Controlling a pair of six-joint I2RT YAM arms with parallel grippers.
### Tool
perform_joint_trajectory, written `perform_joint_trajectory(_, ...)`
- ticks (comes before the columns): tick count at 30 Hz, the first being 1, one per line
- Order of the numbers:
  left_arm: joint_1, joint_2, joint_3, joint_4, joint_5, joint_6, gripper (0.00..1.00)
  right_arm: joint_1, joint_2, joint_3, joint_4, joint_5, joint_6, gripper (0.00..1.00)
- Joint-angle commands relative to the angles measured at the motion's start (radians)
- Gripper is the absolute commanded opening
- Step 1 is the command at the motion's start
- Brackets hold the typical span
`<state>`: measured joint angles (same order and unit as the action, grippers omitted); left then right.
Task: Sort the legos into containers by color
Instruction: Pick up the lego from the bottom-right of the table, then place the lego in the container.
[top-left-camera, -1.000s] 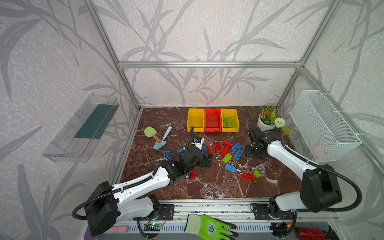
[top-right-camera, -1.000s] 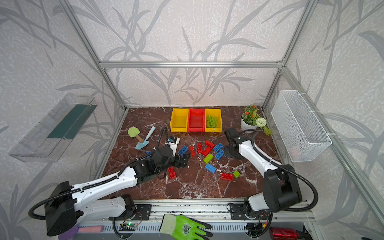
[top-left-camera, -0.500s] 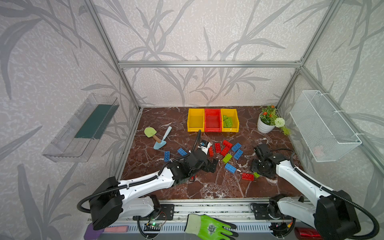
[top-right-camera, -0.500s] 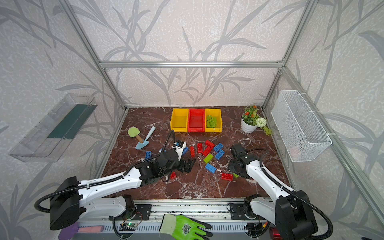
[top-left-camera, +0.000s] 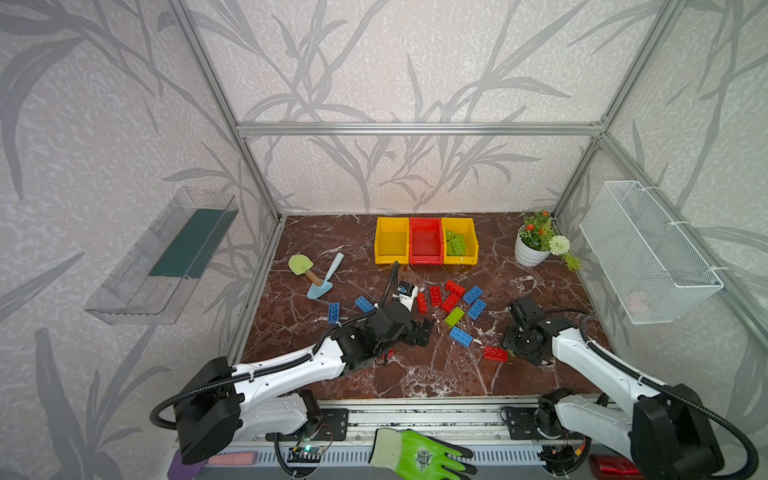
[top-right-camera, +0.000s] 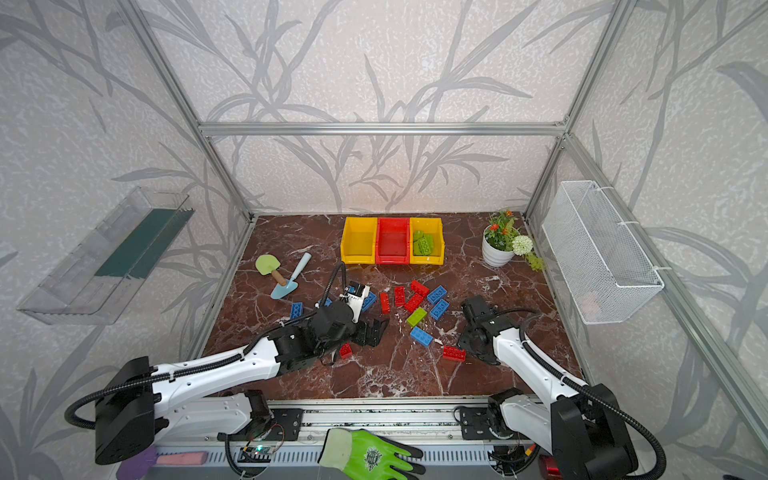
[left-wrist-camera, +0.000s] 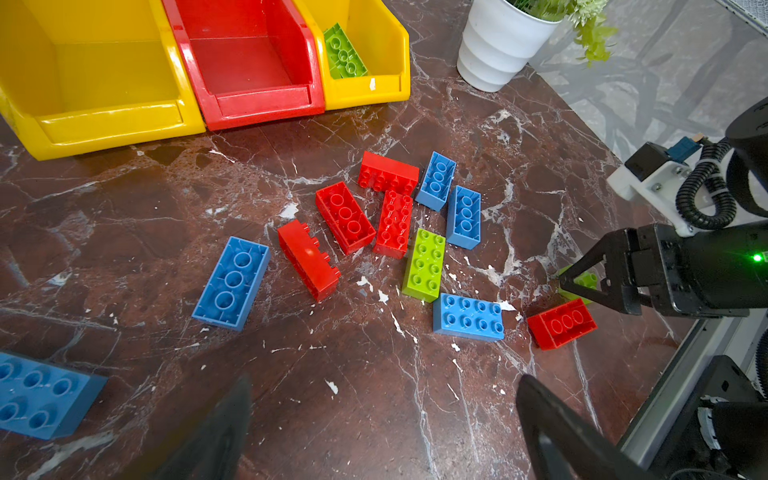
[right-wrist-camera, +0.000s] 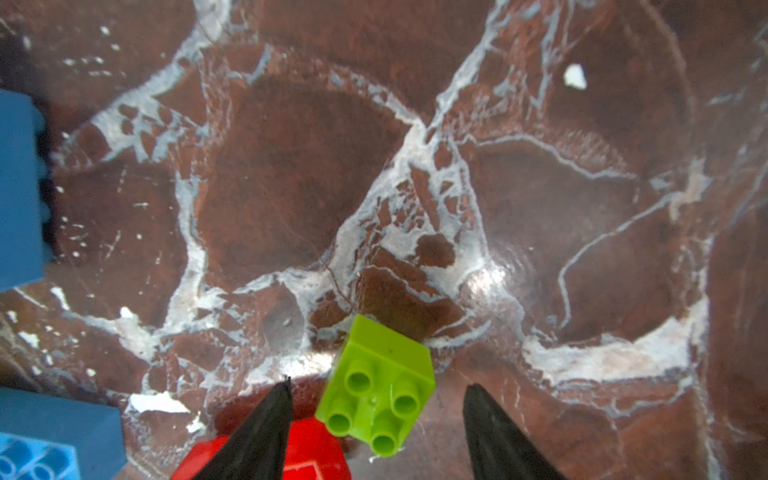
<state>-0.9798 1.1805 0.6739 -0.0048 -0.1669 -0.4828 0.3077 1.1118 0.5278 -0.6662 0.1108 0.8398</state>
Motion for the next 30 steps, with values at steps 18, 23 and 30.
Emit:
perform_joint_trajectory(18, 0.001, -0.067, -0.028, -0.016, -0.073, 0.010, 0.99, 0.006, 0.133, 0.096, 0.047, -0.009, -0.027, 0.26)
perform_joint_trajectory(23, 0.004, -0.064, -0.025, -0.029, -0.109, 0.014, 0.99, 0.005, 0.184, 0.256, 0.061, -0.039, -0.106, 0.26)
perform_joint_trajectory(30, 0.034, -0.009, 0.017, -0.069, -0.135, 0.012, 0.99, 0.004, 0.470, 0.645, 0.115, -0.103, -0.261, 0.26)
